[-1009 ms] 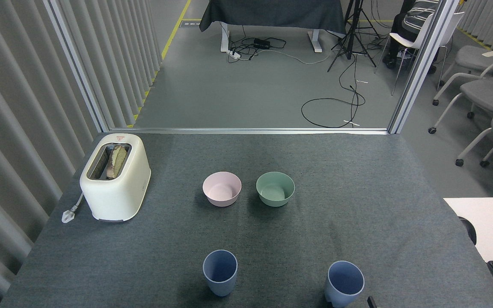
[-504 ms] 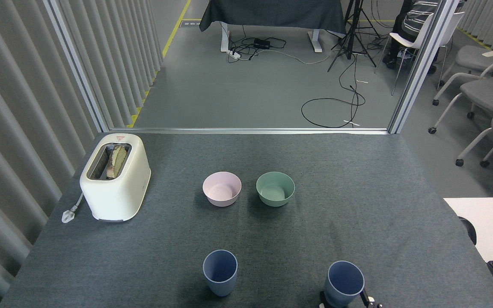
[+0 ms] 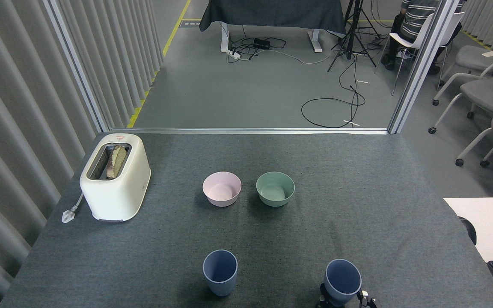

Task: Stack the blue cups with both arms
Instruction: 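Reach the right gripper to the other blue cup and grasp it, then lift the blue cup and carry it over the first blue cup, then lower the held cup into the first blue cup and open the right gripper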

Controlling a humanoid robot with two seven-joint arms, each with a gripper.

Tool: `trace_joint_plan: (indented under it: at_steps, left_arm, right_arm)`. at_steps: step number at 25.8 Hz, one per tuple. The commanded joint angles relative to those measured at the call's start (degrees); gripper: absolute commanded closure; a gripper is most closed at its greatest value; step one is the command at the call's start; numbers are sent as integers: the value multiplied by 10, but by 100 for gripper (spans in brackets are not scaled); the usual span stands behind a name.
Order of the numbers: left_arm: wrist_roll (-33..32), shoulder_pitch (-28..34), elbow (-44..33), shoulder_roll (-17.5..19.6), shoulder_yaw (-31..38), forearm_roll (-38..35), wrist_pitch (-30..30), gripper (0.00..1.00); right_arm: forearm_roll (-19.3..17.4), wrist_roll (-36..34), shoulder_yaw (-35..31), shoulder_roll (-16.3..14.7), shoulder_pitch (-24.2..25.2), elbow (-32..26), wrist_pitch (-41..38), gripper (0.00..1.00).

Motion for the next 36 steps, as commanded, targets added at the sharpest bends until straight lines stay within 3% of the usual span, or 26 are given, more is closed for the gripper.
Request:
trace_joint_plan:
  at_steps: [1, 4, 6, 10, 13, 19, 36]
  left_arm:
    - [-1, 1, 0, 0, 0, 1, 0, 0]
    - [-1, 0, -1, 0, 0, 0, 0, 0]
    - [-1, 0, -1, -1, -1, 1, 0, 0]
    - [-1, -1, 0, -2, -3, 1, 0, 0]
    - [-1, -2, 0, -2, -3, 1, 0, 0]
    - [-1, -2, 3, -2, -4, 2, 0, 0]
    - [0, -5, 4, -3, -7, 2, -1, 0]
  right_arm:
    - [0, 0, 0, 1, -2, -15, 1, 28]
    - [8, 4, 1, 16, -31, -30, 1, 28]
    - [29, 26, 11, 42, -61, -29, 2, 28]
    - [68, 66, 77, 93, -127, -24, 3, 28]
    - [91, 89, 136, 131, -148, -24, 12, 28]
    - [104, 98, 244, 137, -147, -24, 32, 27]
    - [103, 98, 244, 135, -120, -16, 31, 25]
